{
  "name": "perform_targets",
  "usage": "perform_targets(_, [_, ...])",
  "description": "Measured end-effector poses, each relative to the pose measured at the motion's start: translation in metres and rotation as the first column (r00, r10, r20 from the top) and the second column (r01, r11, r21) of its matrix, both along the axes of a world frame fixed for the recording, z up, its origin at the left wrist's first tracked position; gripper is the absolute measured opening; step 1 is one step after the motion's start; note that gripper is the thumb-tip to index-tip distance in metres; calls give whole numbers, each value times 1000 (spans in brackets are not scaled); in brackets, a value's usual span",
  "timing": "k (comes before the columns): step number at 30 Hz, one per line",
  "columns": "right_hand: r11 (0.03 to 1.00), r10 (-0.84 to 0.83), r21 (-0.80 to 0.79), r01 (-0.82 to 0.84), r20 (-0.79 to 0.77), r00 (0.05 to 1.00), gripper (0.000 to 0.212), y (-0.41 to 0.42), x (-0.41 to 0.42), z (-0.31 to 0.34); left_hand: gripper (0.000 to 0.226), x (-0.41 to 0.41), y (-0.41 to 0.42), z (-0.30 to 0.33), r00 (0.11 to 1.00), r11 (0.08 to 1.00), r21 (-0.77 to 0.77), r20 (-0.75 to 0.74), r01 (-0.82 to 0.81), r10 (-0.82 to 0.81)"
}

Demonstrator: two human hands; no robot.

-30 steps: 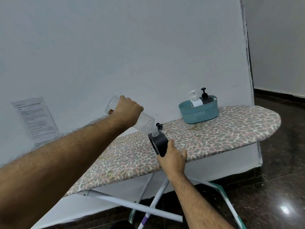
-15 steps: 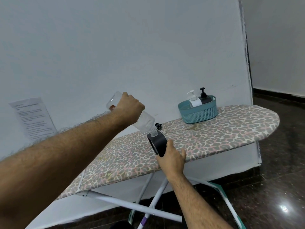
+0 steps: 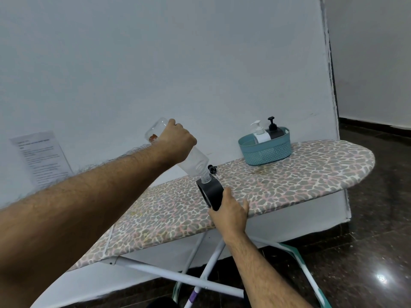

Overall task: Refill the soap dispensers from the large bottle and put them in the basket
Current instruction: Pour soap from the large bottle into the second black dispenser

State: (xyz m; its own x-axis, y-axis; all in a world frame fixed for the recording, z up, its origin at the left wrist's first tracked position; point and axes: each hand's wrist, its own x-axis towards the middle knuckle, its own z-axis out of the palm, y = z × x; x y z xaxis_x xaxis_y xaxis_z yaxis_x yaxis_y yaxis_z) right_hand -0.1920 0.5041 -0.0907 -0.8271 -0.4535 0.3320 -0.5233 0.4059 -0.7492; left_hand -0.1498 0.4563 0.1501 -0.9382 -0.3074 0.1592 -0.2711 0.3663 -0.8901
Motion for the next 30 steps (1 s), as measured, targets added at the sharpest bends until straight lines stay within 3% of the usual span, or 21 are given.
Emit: perform_targets(30, [1000,5,28,-5,-2,1000,61,3,0,3,19,-22,20,1,995,992,-117,88,-39,49])
